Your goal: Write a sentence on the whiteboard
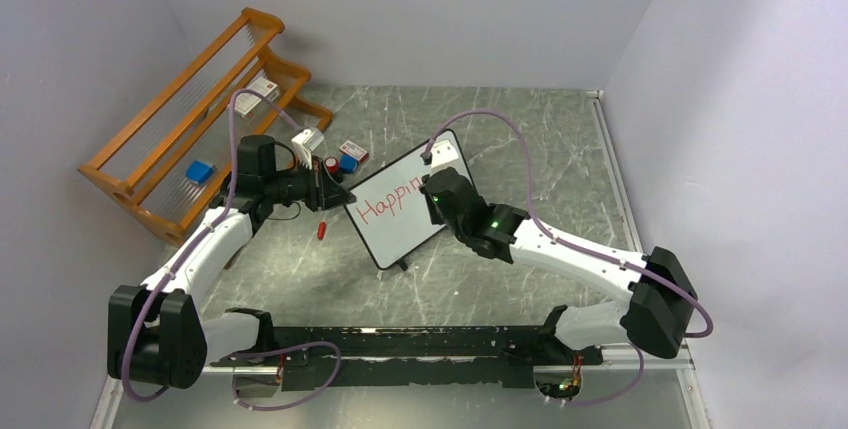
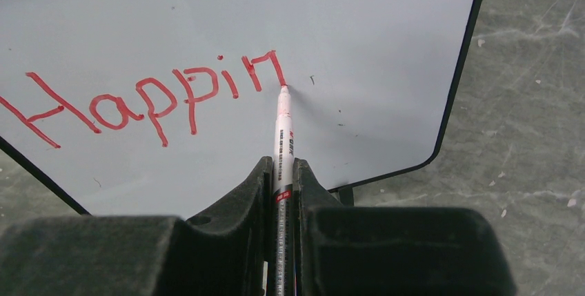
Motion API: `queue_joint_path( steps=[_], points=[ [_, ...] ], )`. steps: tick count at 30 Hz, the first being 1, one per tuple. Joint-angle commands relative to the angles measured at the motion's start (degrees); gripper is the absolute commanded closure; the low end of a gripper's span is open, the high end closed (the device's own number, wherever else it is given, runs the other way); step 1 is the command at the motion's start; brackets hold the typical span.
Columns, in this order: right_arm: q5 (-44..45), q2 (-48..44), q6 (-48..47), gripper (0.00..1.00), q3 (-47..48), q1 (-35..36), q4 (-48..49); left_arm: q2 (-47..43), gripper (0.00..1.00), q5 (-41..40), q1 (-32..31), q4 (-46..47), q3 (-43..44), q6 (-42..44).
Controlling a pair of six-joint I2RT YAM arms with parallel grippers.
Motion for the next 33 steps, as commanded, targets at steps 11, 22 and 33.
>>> queue_joint_path(
  steps=[11,22,33],
  points=[
    [-2.5,-1.42,-1.2,1.0,0.62,-3.0,3.13,1.13,0.95,-3.75,-0.06,-3.5,-0.53,2.1],
    [-2.59,0.56,-1.57,1.0,1.0,-3.53,3.81,1.11,0.95,-3.76,-0.06,-3.5,-0.53,2.04],
    [-1.17,0.84,-2.01,1.0,0.99,-4.23,3.33,1.22,0.95,-3.58,-0.06,-3.61,-0.45,2.17]
  ],
)
